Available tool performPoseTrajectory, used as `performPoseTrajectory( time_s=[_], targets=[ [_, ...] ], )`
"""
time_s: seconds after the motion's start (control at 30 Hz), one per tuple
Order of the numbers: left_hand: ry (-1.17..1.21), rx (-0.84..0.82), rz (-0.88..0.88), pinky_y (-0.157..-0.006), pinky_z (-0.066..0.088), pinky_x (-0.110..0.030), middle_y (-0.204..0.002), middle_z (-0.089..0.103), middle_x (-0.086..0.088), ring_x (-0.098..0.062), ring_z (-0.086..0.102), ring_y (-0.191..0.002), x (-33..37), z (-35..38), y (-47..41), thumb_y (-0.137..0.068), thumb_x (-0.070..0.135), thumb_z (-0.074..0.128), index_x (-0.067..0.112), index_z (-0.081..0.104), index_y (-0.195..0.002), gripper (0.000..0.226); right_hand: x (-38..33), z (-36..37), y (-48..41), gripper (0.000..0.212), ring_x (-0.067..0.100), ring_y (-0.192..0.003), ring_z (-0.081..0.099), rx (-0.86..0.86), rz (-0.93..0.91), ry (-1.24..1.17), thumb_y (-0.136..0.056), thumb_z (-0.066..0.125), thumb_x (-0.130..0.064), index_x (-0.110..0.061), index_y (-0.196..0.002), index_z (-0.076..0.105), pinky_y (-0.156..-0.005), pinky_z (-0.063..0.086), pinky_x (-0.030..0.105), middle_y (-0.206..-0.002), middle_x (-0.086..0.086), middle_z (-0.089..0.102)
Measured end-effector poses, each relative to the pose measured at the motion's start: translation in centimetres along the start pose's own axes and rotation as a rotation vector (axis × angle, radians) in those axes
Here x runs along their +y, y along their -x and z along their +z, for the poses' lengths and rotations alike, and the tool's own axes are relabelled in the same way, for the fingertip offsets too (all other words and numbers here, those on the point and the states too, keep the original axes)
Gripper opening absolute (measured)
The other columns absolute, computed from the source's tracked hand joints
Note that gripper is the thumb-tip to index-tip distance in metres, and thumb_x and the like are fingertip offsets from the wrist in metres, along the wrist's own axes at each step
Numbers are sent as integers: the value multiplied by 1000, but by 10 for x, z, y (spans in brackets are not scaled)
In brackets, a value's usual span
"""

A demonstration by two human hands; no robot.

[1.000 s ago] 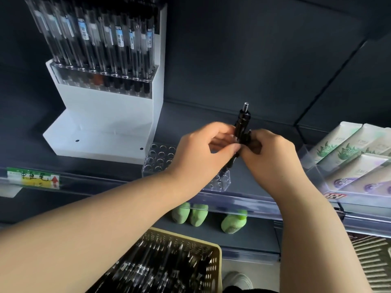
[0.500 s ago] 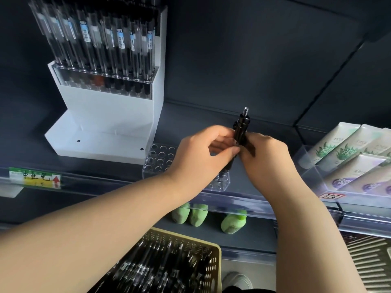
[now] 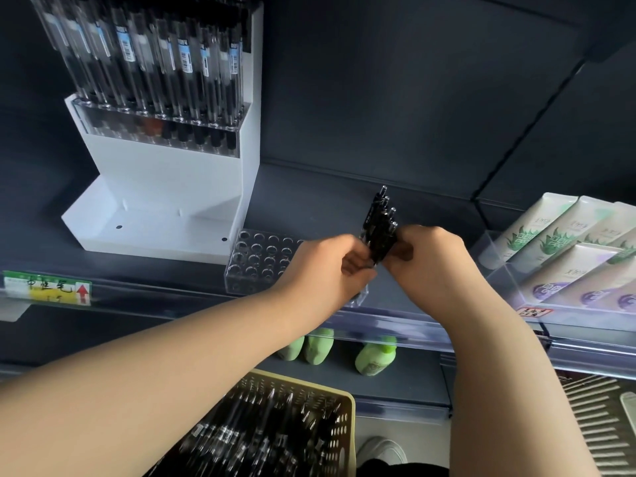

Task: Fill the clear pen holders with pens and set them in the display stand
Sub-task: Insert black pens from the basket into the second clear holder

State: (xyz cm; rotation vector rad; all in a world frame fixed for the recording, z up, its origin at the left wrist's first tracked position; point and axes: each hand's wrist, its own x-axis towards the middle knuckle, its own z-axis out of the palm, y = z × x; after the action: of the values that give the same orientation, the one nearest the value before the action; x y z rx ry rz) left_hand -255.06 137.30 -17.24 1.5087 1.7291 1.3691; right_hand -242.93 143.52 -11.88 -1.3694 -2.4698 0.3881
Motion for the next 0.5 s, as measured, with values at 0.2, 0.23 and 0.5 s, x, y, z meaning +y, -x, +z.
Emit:
performPoseTrajectory(
  time_s=[0.2,0.23,0.5],
  targets=[
    [-50,8,13,-63,42,-2,-67,60,16,11,54,-61,-2,2,-3,-74,9,74,23,60,-79,20,2,3,0,7,20,-70,49,-36,-2,12,-85,57,-10,-14,-80,60,-57,32,20,-83,8,64],
    [-55,9,15,-63,42,-2,-67,60,16,11,54,-61,-2,2,-2,-74,10,74,22,60,-79,20,3,3,0,5,18,-67,47,-42,0,13,-85,58,-11,-14,-83,62,-57,33,17,-80,6,62],
    [-114,-1,3,-68,46,-9,-77,62,14,2,59,-70,-7,-14,8,-75,16,75,23,64,-88,19,5,7,13,28,18,-80,53,-61,70,46,-84,63,-15,-12,-112,64,-60,30,14,-79,-3,59]
  ],
)
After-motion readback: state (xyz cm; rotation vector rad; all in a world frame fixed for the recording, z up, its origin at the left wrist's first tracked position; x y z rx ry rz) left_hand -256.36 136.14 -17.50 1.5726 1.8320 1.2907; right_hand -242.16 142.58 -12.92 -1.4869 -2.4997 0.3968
